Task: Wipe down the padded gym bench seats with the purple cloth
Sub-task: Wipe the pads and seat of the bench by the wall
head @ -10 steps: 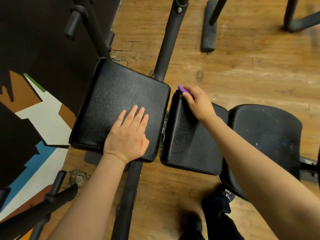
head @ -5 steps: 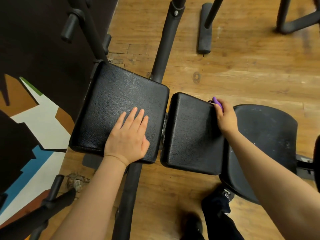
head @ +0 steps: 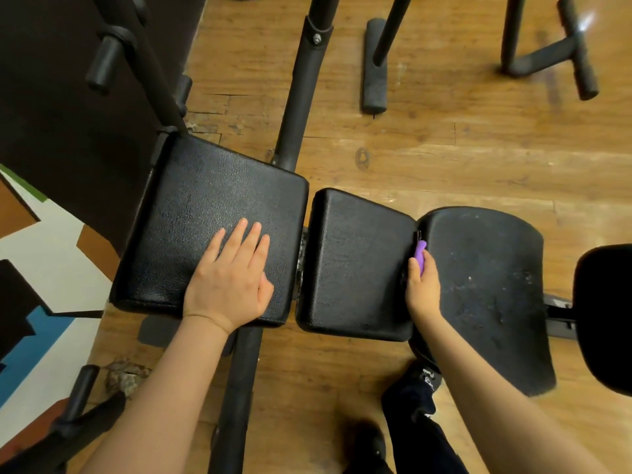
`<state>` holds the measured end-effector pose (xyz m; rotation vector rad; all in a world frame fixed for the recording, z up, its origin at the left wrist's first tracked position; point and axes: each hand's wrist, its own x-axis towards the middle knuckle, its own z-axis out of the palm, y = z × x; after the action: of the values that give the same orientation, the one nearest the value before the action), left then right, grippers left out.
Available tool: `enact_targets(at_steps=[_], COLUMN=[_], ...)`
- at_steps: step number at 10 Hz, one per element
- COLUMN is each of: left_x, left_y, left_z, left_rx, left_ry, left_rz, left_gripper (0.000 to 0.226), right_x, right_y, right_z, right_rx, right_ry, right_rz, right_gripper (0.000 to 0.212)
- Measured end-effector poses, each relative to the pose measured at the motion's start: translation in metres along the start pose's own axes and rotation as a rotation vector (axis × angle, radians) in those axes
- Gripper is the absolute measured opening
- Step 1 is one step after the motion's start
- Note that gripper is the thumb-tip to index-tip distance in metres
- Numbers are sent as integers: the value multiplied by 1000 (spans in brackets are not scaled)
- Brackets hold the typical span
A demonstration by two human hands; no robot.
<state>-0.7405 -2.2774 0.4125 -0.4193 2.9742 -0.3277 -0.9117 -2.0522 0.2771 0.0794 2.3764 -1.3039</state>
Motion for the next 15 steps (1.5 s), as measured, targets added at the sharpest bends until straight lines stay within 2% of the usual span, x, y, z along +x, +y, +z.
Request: enact_targets(at_steps=[2, 4, 6, 7, 9, 10, 11, 12, 13, 15], left_x=[0, -1, 1, 1, -1, -1, -2, -2, -2, -2], left_y=[0, 0, 1, 1, 2, 2, 1, 1, -1, -1], left_z=[2, 1, 2, 1, 3, 2, 3, 3, 4, 6], left_rx=[-5, 2, 6, 7, 14, 7, 8, 11, 6, 11], left_ry=[-6, 11, 15, 19, 8, 5, 6, 11, 16, 21], left_rz=[-2, -4, 2, 3, 11, 2, -2, -1, 2, 4], left_gripper=[56, 57, 56, 56, 56, 57, 58, 57, 57, 57], right_x=[-12, 29, 52, 10, -68, -76, -72, -74, -84, -93], right_y=[6, -29, -33, -16, 49, 53, 49, 48, 46, -3], right_z=[-4, -1, 0, -4, -6, -11, -15, -11, -5, 1], right_rx=[68, 36, 27, 23, 72, 97, 154, 262, 254, 271], right_ry=[21, 49, 41, 53, 70, 50, 34, 100, 210, 274], right_rz=[63, -61, -50, -61, 97, 129, 155, 222, 231, 11], right_gripper=[39, 34, 37, 32, 36, 35, 25, 25, 26, 29])
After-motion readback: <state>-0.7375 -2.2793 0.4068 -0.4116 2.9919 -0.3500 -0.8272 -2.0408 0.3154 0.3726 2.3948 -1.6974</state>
